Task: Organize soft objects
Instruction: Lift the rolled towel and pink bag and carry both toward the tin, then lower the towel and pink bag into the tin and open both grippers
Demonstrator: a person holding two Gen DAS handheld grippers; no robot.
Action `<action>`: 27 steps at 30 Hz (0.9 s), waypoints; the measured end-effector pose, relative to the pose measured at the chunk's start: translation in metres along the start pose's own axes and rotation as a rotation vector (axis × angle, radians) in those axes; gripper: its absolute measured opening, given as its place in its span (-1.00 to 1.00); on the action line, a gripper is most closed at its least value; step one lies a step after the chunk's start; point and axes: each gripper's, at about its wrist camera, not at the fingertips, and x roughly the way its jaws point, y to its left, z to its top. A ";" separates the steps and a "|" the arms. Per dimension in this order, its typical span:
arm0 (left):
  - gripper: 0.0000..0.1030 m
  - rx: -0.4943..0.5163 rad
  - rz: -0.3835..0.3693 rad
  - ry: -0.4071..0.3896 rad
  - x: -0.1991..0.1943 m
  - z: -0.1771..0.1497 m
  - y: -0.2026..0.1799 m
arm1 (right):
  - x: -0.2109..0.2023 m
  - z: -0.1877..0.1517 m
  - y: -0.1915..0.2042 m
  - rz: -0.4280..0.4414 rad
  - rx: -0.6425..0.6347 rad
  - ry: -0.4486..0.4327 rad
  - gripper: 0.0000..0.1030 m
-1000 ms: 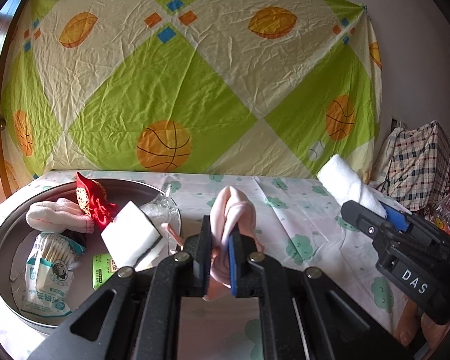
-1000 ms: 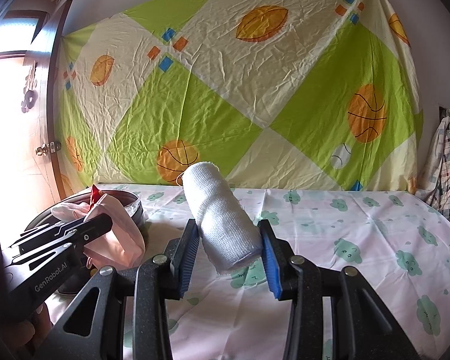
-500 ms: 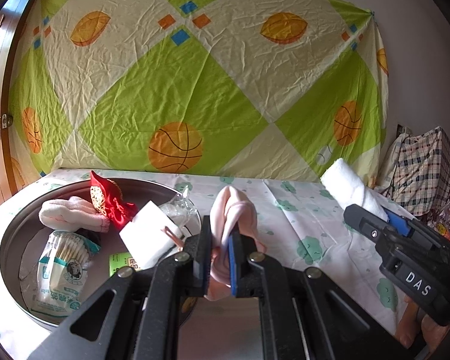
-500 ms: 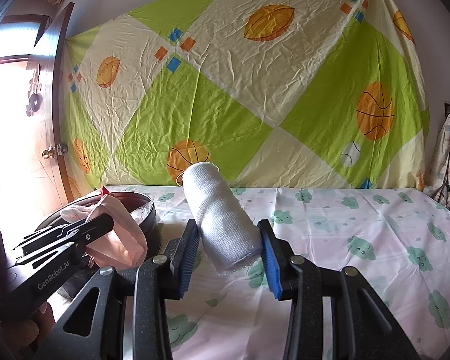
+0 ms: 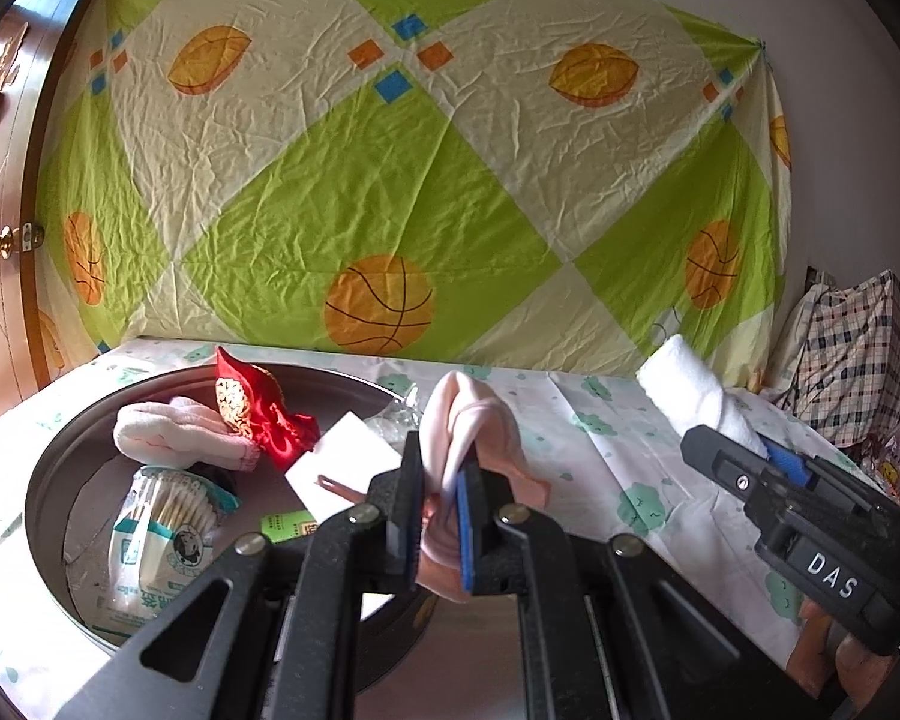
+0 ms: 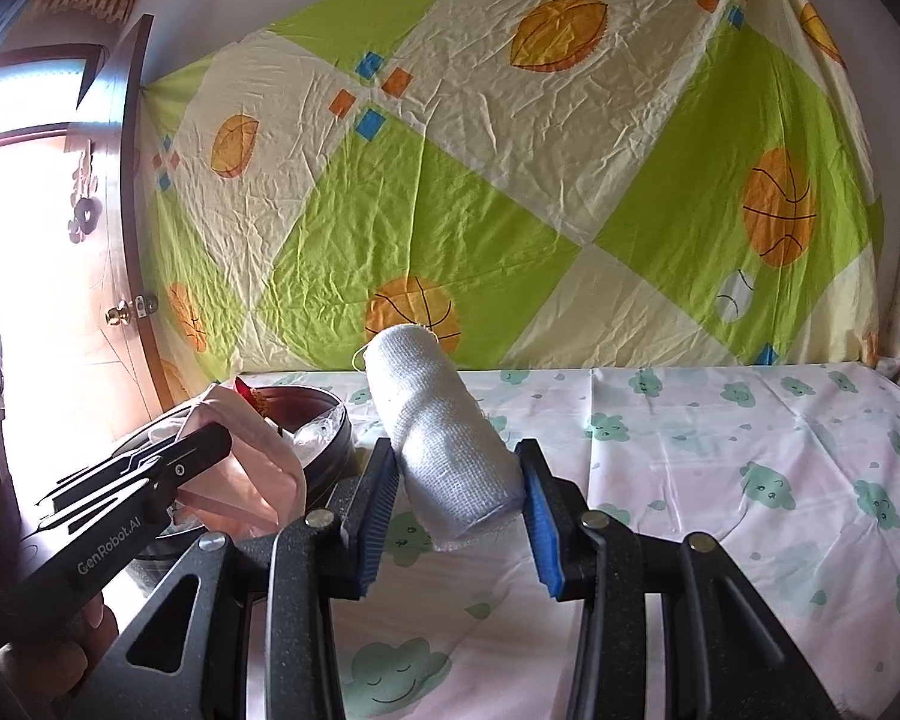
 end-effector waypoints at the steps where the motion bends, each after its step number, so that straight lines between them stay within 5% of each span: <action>1: -0.87 -0.001 -0.001 -0.001 -0.001 0.001 0.001 | 0.001 0.000 0.001 0.003 -0.002 0.001 -0.17; 27: -0.87 -0.041 0.038 -0.033 -0.023 0.019 0.044 | 0.023 0.004 0.035 0.092 -0.023 0.025 -0.17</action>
